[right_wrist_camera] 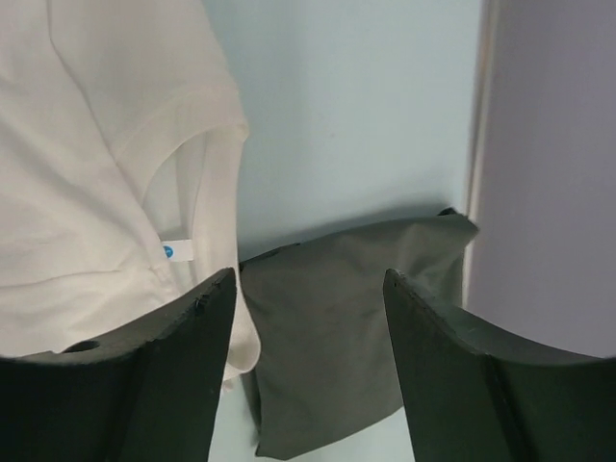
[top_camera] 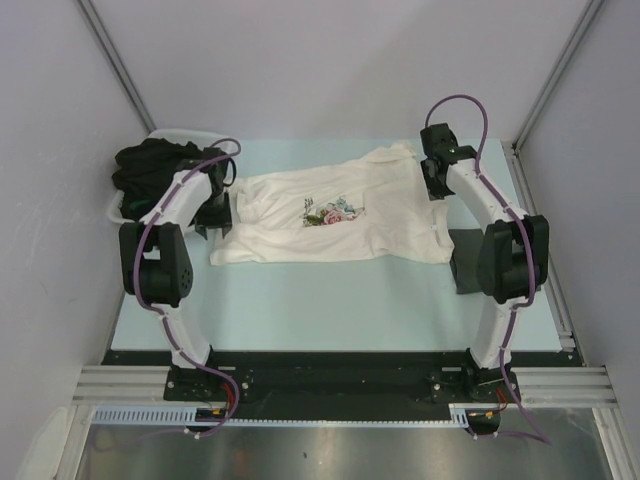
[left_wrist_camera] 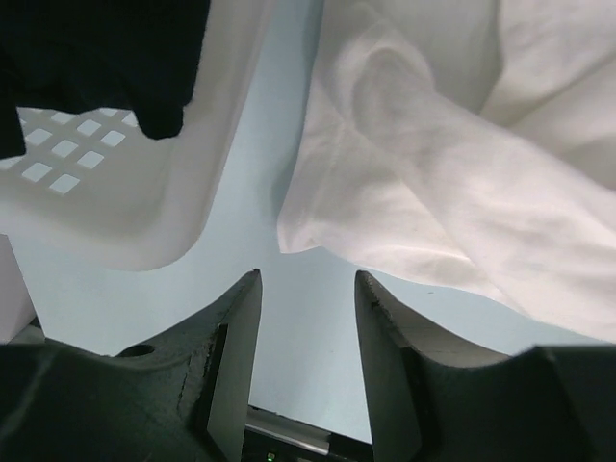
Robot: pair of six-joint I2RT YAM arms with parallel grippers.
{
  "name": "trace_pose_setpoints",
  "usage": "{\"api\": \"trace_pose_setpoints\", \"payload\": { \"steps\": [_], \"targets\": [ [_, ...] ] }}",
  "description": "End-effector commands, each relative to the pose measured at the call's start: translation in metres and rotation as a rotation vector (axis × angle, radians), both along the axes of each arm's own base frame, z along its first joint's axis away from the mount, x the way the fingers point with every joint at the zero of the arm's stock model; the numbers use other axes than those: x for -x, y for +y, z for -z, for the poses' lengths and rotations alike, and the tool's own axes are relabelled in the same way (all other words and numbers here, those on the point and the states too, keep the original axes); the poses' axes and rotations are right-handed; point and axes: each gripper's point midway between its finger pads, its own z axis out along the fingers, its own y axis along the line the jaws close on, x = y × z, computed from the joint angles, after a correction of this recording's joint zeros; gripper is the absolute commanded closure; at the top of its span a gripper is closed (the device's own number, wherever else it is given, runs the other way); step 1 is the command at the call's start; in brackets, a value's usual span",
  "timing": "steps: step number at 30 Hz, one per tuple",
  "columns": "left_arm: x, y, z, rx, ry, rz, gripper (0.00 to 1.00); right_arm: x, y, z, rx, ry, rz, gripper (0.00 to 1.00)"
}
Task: Fold and stack the t-shirts
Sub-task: Fold the flattened tshirt in 1/3 of the way
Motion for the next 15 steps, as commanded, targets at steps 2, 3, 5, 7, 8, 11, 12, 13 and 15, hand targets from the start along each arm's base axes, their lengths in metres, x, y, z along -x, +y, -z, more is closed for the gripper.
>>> {"api": "trace_pose_setpoints", "payload": {
  "steps": [2, 3, 5, 7, 8, 11, 12, 13, 15],
  "targets": [
    [-0.017, -0.027, -0.042, 0.064, -0.125, 0.066, 0.51, 0.000, 0.023, 0.034, -0.195, 0.057, 0.027, 0.34],
    [-0.017, -0.031, -0.045, 0.065, -0.134, 0.077, 0.51, 0.000, 0.027, 0.038, -0.214, 0.064, 0.020, 0.34],
    [-0.015, -0.038, -0.046, 0.089, -0.144, 0.090, 0.51, -0.001, 0.034, 0.047, -0.255, 0.075, 0.013, 0.34],
    [-0.016, -0.046, -0.053, 0.118, -0.181, 0.102, 0.51, 0.000, 0.041, 0.054, -0.287, 0.092, 0.001, 0.35],
    [-0.015, -0.050, -0.053, 0.136, -0.185, 0.111, 0.50, 0.000, 0.043, 0.057, -0.301, 0.097, -0.002, 0.36],
    [-0.016, -0.058, -0.058, 0.176, -0.227, 0.133, 0.50, 0.004, 0.048, 0.066, -0.327, 0.113, -0.010, 0.38],
    [-0.018, -0.059, -0.059, 0.183, -0.239, 0.141, 0.50, 0.005, 0.049, 0.068, -0.328, 0.119, -0.014, 0.39],
    [-0.019, -0.060, -0.060, 0.190, -0.245, 0.143, 0.49, 0.005, 0.050, 0.072, -0.334, 0.124, -0.015, 0.39],
    [-0.021, -0.065, -0.062, 0.214, -0.253, 0.155, 0.50, 0.008, 0.050, 0.079, -0.336, 0.145, -0.021, 0.40]
  ]
}}
